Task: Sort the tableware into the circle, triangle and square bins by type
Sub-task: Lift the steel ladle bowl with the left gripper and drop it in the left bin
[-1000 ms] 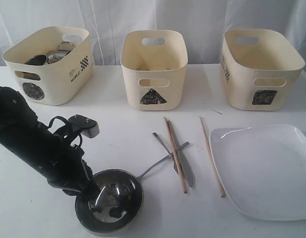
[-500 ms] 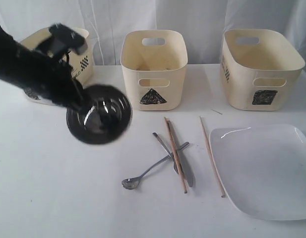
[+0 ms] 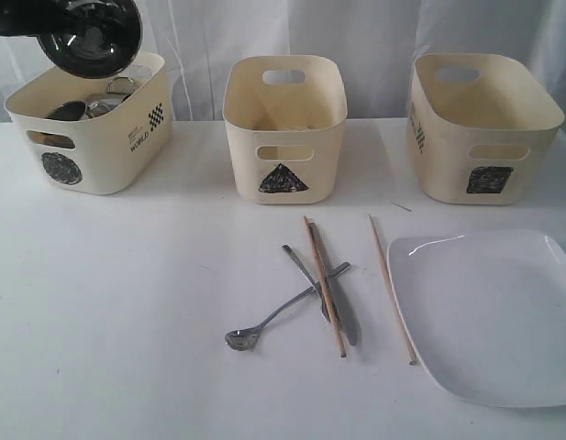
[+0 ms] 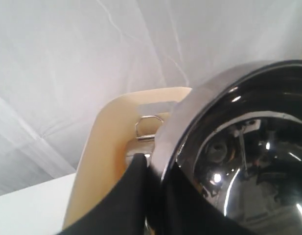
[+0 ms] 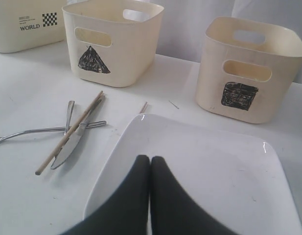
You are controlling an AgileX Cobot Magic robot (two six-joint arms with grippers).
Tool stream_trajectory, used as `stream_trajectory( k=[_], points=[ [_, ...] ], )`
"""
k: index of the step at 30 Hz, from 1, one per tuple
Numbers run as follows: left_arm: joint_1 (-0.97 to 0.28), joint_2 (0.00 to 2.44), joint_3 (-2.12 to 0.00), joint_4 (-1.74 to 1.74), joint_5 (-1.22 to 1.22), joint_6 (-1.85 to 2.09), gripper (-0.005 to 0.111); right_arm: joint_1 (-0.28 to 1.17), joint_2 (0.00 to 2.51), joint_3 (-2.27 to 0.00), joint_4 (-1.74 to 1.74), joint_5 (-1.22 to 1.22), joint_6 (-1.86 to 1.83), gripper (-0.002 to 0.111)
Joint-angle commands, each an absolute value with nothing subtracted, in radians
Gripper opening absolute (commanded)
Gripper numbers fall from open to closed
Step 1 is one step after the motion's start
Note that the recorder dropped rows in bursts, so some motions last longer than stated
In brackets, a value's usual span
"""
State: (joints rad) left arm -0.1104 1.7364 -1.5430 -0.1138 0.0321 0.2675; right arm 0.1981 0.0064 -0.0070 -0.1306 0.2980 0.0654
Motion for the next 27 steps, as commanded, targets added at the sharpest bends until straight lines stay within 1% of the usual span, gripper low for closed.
stream_trajectory(
  k=[1,4,10,12,13,15,17,21,24,27],
  points=[
    [-0.063,1.866,-1.67,-0.122,0.015,0.253,0.0,0.2,0.0,0.0,-0.129,0.291,0.065,0.0],
    [-0.032,2.003,-1.794,-0.122,0.015,0.261,0.0,0.2,0.0,0.0,-0.129,0.291,0.065,0.0],
    [0.0,2.167,-1.954,-0.122,0.03,0.261,0.001,0.2,0.0,0.0,-0.129,0.291,0.065,0.0],
    [-0.002,2.187,-1.966,-0.122,0.03,0.261,0.013,0.2,0.0,0.0,-0.129,0.291,0.065,0.0],
    [-0.002,2.189,-1.966,-0.122,0.033,0.261,0.026,0.2,0.0,0.0,-0.129,0.291,0.065,0.0],
    [-0.002,2.177,-1.966,-0.127,0.065,0.224,0.046,0.2,0.0,0.0,-0.129,0.291,0.065,0.0],
    [-0.002,2.148,-1.966,-0.127,0.134,0.209,0.054,0.2,0.0,0.0,-0.129,0.291,0.065,0.0],
    [-0.002,2.069,-1.919,-0.141,0.173,0.209,0.054,0.2,0.0,0.0,-0.129,0.291,0.065,0.0],
    [-0.002,1.973,-1.814,-0.15,0.164,0.209,0.054,0.2,0.0,0.0,-0.129,0.291,0.065,0.0],
    [-0.002,1.847,-1.648,-0.152,0.109,0.209,0.054,0.2,0.0,0.0,-0.129,0.291,0.065,0.0]
  ],
)
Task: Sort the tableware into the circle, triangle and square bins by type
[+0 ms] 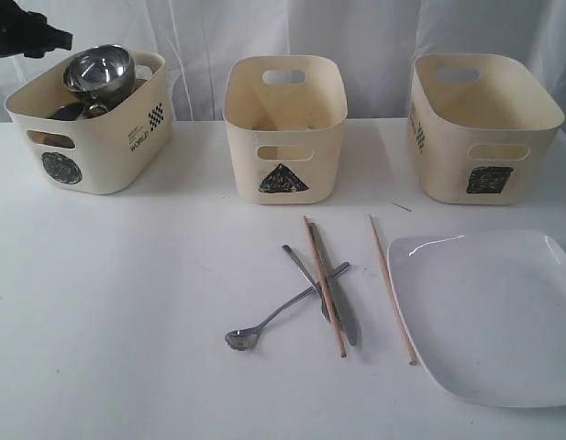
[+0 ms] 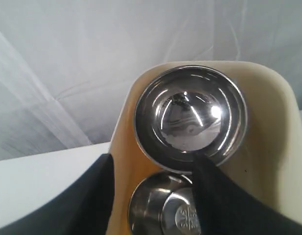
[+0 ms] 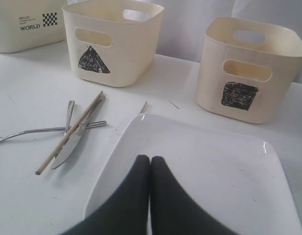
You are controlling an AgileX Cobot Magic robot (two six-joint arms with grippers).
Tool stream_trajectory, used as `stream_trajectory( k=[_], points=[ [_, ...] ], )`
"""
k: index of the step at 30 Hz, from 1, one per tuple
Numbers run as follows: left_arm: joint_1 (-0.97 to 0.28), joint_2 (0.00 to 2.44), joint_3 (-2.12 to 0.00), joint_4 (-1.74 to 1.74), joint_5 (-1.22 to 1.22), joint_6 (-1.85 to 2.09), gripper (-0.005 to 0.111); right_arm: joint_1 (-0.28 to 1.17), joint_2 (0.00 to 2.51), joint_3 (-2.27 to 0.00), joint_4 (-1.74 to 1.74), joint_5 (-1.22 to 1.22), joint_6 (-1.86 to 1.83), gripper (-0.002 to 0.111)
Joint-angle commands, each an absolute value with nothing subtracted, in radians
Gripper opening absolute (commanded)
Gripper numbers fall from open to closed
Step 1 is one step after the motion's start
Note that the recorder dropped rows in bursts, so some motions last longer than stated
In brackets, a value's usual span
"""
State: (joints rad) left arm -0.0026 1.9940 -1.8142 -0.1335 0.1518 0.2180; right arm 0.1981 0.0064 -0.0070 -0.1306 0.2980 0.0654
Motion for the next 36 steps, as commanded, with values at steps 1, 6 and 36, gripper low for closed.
stream_trajectory(
  k=[1,6,36],
  points=[
    [-0.002,1.786,-1.564,-0.157,0.07,0.209,0.054,0.2,0.0,0.0,-0.129,0.291,0.065,0.0],
    [-0.002,1.515,-1.249,-0.157,-0.029,0.176,0.054,0.2,0.0,0.0,-0.129,0.291,0.065,0.0],
    [-0.002,0.142,-0.549,-0.157,0.505,0.016,0.0,0.2,0.0,0.0,-0.129,0.291,0.065,0.0]
  ],
)
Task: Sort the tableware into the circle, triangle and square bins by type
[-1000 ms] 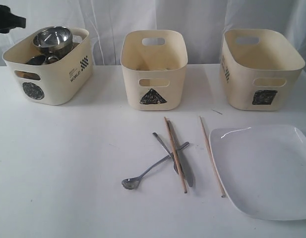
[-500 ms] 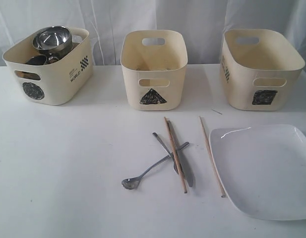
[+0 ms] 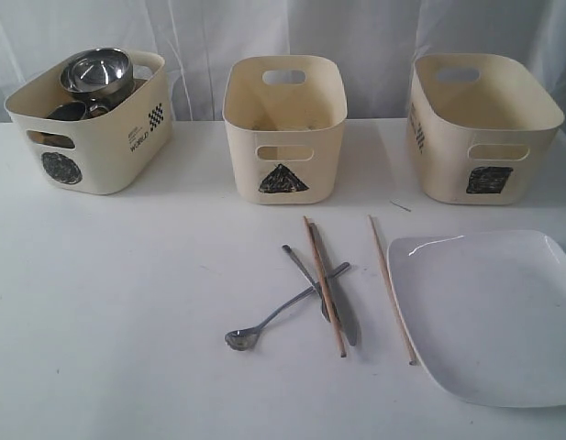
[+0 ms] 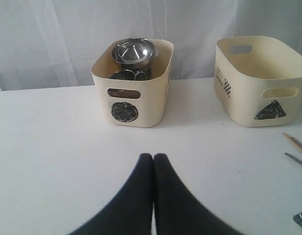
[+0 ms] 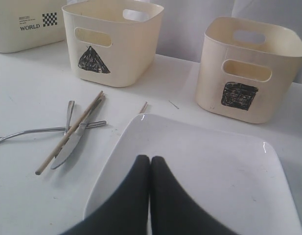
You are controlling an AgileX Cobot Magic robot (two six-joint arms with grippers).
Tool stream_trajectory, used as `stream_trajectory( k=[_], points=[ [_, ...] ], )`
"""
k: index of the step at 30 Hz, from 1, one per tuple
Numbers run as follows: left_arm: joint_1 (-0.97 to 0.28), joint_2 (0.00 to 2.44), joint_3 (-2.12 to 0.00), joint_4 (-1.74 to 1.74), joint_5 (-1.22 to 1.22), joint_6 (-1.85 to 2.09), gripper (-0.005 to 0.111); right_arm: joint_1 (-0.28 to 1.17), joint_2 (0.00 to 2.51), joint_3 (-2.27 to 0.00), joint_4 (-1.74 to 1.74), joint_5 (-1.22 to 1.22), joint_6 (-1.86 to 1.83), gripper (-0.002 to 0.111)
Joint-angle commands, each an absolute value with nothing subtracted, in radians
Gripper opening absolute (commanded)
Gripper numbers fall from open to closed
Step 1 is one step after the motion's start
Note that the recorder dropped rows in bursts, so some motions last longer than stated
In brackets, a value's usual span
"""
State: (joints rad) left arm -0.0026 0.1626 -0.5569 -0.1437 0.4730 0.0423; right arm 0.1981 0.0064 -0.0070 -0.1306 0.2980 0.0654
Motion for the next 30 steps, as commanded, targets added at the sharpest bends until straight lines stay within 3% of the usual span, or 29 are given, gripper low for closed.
stream_trajectory(
  k=[1,6,11,17,30],
  points=[
    [-0.002,0.142,-0.549,-0.157,0.503,0.025,0.0,0.2,0.0,0.0,-0.129,0.291,0.065,0.0],
    [-0.002,0.141,-0.541,-0.151,0.486,0.144,0.0,0.2,0.0,0.0,-0.129,0.291,0.065,0.0],
    [-0.002,0.018,-0.218,-0.235,0.248,0.215,0.0,0.2,0.0,0.0,-0.129,0.291,0.065,0.0],
    [-0.002,0.0,-0.015,-0.235,0.24,0.183,0.0,0.2,0.0,0.0,-0.129,0.291,0.065,0.0],
    [-0.002,0.0,0.0,-0.058,0.171,0.179,0.0,0.2,0.0,0.0,-0.129,0.291,0.065,0.0]
  ],
)
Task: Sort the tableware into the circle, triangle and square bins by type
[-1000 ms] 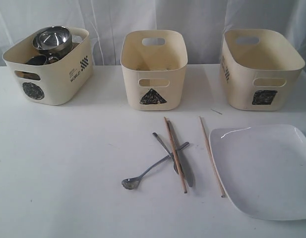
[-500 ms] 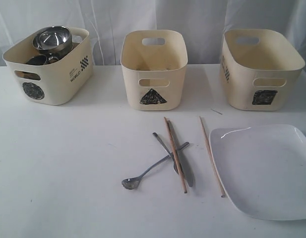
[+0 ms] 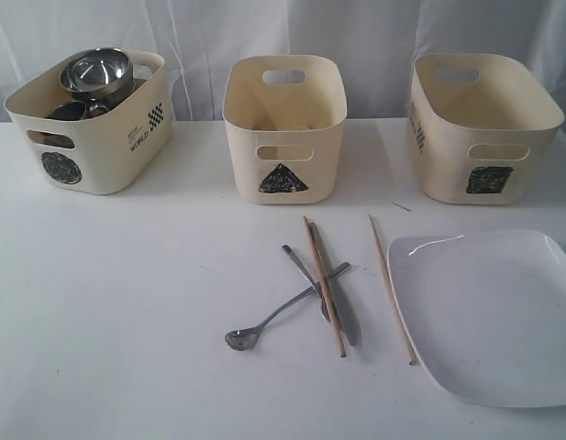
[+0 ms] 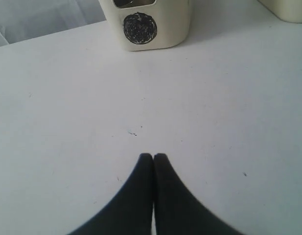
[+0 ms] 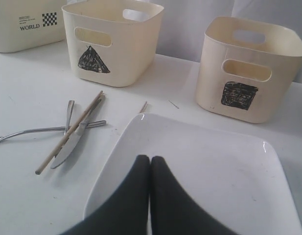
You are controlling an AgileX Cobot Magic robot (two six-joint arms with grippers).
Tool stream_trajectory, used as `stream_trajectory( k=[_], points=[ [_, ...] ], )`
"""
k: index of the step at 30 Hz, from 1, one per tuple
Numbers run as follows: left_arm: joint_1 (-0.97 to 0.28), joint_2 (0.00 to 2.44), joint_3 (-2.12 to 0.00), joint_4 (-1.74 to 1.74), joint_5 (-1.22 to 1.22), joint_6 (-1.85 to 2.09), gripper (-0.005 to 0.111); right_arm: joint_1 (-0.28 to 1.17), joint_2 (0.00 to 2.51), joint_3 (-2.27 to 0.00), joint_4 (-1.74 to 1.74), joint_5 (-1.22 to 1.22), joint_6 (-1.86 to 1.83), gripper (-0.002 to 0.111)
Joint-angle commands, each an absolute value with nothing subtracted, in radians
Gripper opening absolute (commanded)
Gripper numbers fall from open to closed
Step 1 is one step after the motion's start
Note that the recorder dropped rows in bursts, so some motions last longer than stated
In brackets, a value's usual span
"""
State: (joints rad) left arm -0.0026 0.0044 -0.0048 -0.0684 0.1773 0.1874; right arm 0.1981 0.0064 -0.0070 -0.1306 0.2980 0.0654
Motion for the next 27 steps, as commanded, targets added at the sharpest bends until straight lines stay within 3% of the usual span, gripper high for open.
stream_trajectory(
  k=[1,16,23,27],
  points=[
    [-0.002,0.0,0.0,-0.058,0.171,0.179,0.0,0.2,0.0,0.0,-0.129,0.291,0.065,0.0],
    [-0.002,0.0,0.0,-0.058,0.171,0.179,0.0,0.2,0.0,0.0,-0.138,0.327,0.07,0.0],
    [-0.002,0.0,0.0,-0.058,0.171,0.179,0.0,0.2,0.0,-0.039,-0.049,-0.063,0.399,0.0],
    [-0.002,0.0,0.0,-0.058,0.171,0.179,0.0,0.2,0.0,-0.112,-0.051,-0.142,0.434,0.0]
  ],
)
